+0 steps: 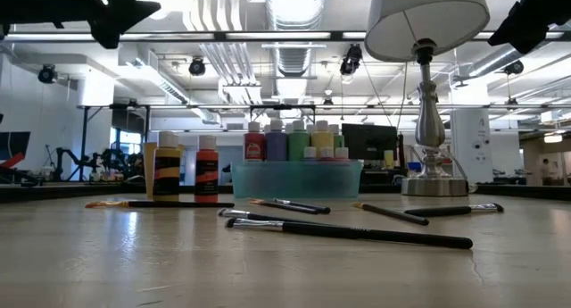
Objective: Pick & Place Paint Supplies
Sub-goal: Put the small orange paint bottle into the green bin
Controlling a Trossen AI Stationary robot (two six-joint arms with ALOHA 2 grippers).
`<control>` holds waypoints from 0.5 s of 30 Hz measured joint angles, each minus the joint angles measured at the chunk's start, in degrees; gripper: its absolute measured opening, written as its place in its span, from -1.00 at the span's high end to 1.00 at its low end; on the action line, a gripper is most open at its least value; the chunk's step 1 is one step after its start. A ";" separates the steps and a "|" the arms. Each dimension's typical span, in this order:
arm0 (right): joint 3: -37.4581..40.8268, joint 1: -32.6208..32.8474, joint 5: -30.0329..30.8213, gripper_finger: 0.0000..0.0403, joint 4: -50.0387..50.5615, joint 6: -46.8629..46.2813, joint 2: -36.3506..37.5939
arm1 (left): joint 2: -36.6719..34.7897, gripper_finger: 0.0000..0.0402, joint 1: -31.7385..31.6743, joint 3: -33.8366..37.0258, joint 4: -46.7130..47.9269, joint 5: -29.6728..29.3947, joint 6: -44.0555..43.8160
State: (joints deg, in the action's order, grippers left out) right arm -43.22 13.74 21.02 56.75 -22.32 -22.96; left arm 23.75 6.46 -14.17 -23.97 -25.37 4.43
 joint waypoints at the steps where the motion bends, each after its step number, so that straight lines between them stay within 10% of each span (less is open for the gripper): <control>1: 0.00 0.00 0.00 0.96 0.00 0.02 0.00 | 0.69 0.01 0.00 -0.42 0.04 1.02 0.37; 15: 0.00 0.00 0.00 0.96 0.00 0.00 0.00 | 19.66 -0.24 0.00 -27.81 32.19 -1.96 -5.12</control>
State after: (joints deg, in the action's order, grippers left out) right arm -43.22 13.74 21.02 56.75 -22.33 -22.96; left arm 43.41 6.46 -41.99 8.23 -27.33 -0.69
